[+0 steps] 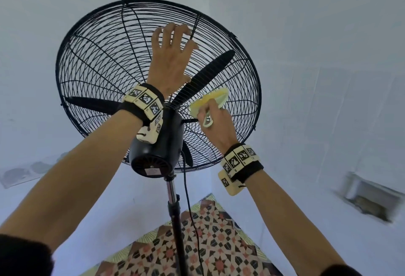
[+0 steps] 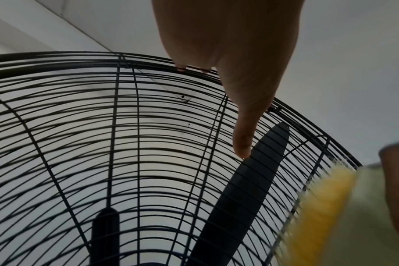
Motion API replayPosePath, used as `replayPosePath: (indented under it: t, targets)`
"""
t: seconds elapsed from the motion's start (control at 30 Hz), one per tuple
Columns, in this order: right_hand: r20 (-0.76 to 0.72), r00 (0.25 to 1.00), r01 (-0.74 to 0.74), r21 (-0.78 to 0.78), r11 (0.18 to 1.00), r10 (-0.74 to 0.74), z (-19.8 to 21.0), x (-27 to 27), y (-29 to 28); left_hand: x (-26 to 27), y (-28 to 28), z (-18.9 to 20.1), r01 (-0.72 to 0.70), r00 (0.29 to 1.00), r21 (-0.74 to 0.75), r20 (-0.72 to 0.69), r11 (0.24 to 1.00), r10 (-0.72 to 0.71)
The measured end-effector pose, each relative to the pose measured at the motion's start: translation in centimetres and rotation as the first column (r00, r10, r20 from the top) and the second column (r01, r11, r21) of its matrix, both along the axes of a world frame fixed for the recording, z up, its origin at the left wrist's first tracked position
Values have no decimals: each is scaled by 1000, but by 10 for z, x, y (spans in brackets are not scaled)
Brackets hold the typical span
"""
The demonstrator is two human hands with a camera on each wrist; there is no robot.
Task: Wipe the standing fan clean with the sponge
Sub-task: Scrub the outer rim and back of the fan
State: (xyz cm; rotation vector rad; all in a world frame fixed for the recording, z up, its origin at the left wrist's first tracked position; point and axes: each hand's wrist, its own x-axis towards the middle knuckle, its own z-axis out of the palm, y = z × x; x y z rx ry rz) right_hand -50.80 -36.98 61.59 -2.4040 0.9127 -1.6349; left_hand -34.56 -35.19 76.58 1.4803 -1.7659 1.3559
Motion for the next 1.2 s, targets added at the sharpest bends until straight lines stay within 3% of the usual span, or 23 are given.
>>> replayPosePath:
  t: [0.17,0.33,0.43,0.6,0.8,1.0,1.13,1.2]
  targets:
    - [-99,995,54,219,974,-33,-40,-18,-7,2,2,2,5,1000,8,-17,1000,-5]
    - [72,997,-36,61,997,32,3,-30,5,6,0,-2,39,999,-15,38,999,-38]
    - [65,997,-55,34,998,52,8,-31,0,2,2,3,20,998,2,59,1000,-20]
    - [-41,991,134,237,962,-127,-39,-42,-19,-6,4,10,-46,998,49,54,998,43]
    - [-2,990,139,44,989,-139,5,-33,-4,-9,5,7,-27,999,29,33,999,26]
    - [-40,975,221,187,957,-217,-23,-37,-5,-22,2,6,-23,996,34,-82,999,26]
    - [75,979,183,66,981,-188,20,-35,-3,-25,0,4,-12,996,13,-93,1000,13]
    - [57,985,164,14,986,-164,29,-31,-3,-23,1,3,0,995,3,-96,1000,0]
